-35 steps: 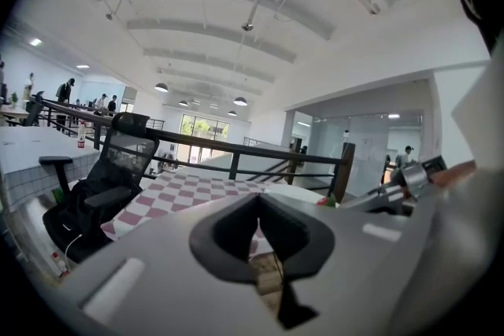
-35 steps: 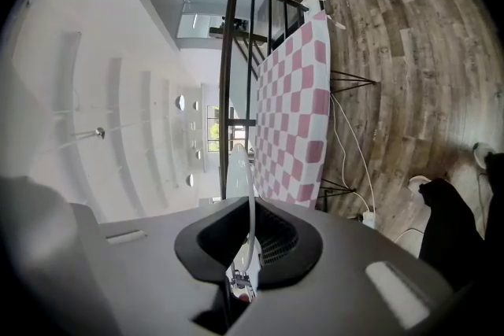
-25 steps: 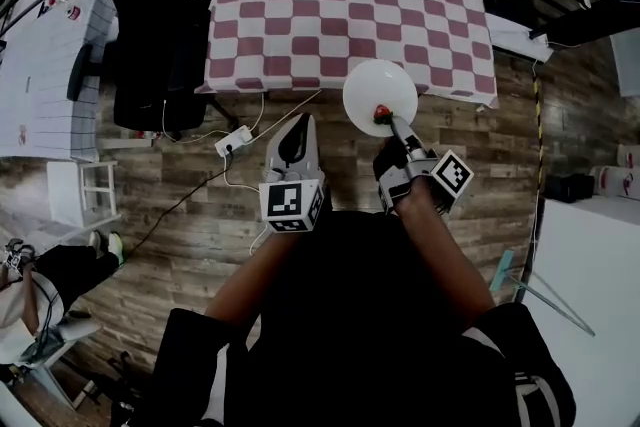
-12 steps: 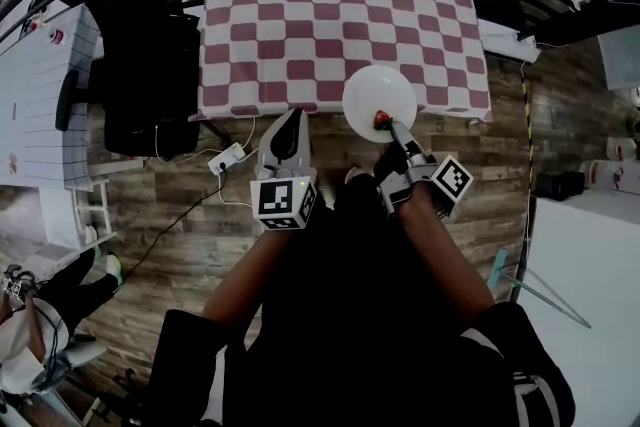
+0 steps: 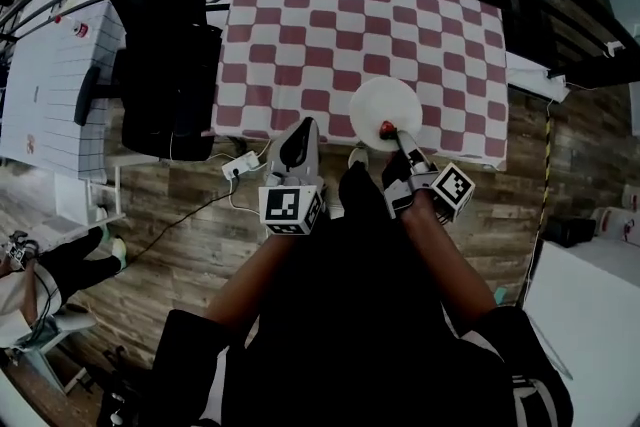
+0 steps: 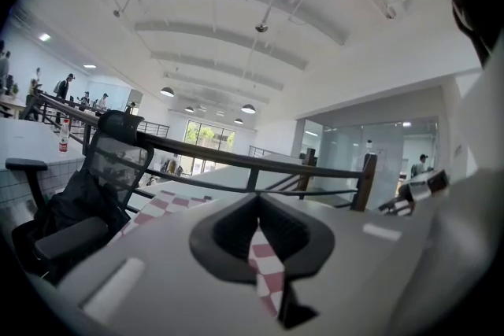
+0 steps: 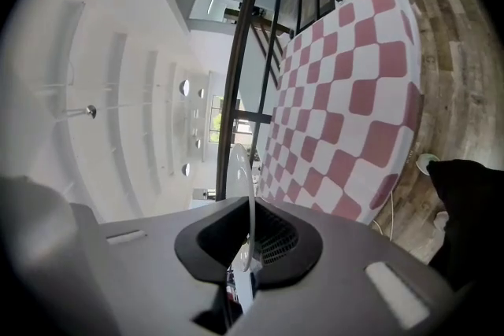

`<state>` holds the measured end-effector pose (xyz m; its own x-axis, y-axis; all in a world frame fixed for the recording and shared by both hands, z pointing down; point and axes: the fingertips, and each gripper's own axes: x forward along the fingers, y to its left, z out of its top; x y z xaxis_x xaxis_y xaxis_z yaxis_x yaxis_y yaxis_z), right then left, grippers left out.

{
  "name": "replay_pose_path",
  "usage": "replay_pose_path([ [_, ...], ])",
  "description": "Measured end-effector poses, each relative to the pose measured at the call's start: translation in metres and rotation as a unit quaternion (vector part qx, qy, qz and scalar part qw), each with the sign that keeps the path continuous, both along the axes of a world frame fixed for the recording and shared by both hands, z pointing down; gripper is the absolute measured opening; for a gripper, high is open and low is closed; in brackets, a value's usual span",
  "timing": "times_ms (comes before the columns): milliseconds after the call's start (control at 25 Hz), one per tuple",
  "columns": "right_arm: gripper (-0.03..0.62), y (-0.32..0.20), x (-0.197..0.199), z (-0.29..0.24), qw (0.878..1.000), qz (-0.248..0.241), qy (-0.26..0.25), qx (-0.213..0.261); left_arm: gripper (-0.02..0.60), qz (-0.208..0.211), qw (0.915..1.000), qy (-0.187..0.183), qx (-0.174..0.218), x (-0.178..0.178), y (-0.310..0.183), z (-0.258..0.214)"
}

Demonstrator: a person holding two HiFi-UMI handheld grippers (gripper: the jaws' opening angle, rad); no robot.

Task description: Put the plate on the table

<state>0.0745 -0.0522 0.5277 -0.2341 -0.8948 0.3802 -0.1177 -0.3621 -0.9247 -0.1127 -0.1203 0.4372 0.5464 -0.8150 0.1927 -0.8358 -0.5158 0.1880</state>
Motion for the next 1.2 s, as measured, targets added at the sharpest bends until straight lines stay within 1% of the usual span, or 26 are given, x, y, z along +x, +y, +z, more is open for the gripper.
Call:
replay_pose_path([
  [80,0.012,-0.021,0.009,0.002,1.0,-0.013,0.005,0.004,0.008,-0.001,1.0,-0.009,0.004,0.014,-0.016,0.002],
  [200,0.011,-0.049,0.022,0.002,0.999,-0.039,0.023,0.025,0.008,0.005,1.0,-0.006,0.005,0.037,-0.035,0.005],
  [320,0.011,-0.074,0.031,0.001,0.997,-0.054,0.013,0.055,0.008,0.012,0.9998,-0.014,0.007,0.057,-0.049,0.01],
  [360,0.011,-0.08,0.035,0.004,0.997,-0.056,0.008,0.054,0.008,0.012,0.9997,-0.02,0.006,0.062,-0.054,0.013],
  [440,0.011,-0.086,0.044,0.017,0.997,-0.064,0.008,0.033,0.008,0.011,0.9994,-0.032,0.003,0.07,-0.06,0.019],
  [520,0.011,-0.09,0.053,0.029,0.997,-0.074,0.012,0.016,0.008,0.009,0.9993,-0.037,-0.004,0.076,-0.064,0.026],
  [640,0.011,-0.105,0.062,0.038,0.996,-0.087,0.013,0.034,0.008,0.0,0.9991,-0.04,-0.015,0.081,-0.069,0.035],
  [800,0.011,-0.118,0.069,0.06,0.995,-0.1,0.002,0.022,0.008,-0.022,0.9982,-0.049,-0.026,0.081,-0.076,0.045],
  [880,0.011,-0.124,0.072,0.07,0.994,-0.11,0.006,0.018,0.008,-0.029,0.9978,-0.052,-0.029,0.084,-0.08,0.049],
  [1040,0.011,-0.14,0.079,0.083,0.991,-0.128,0.027,0.033,0.008,-0.024,0.9976,-0.061,-0.022,0.098,-0.085,0.052],
  [1200,0.012,-0.152,0.084,0.097,0.992,-0.118,0.008,0.053,0.008,-0.023,0.9972,-0.069,-0.016,0.102,-0.09,0.05],
])
